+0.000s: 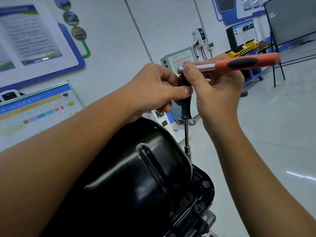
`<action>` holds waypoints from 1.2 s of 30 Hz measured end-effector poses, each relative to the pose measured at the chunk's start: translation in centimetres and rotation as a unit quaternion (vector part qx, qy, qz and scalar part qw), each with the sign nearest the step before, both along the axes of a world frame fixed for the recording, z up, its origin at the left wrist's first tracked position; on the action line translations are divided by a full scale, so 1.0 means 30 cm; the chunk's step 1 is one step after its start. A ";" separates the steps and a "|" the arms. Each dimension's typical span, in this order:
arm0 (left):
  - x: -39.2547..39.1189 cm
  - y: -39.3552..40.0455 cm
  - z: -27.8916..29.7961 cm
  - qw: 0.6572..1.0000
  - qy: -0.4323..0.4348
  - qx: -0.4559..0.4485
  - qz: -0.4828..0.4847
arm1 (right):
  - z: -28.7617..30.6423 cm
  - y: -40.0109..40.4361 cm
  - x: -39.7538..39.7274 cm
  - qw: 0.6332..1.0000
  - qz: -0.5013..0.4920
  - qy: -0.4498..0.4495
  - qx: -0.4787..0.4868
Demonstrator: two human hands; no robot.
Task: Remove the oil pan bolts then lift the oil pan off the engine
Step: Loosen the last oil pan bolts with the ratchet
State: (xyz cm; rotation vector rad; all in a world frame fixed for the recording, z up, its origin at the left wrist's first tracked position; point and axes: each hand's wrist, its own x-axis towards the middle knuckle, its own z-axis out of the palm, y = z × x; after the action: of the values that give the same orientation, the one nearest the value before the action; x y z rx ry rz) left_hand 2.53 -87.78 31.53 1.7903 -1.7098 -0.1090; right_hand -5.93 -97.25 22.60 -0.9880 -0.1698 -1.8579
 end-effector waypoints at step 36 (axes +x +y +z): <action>-0.005 0.004 -0.005 0.999 0.025 0.007 -0.040 | -0.001 0.011 -0.018 0.996 0.090 0.016 0.013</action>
State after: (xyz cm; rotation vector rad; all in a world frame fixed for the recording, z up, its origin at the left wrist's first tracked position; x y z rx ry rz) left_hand 2.39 -87.67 31.39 1.7142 -1.7495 -0.1997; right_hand -6.45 -96.91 22.56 -0.9512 -0.2075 -1.6762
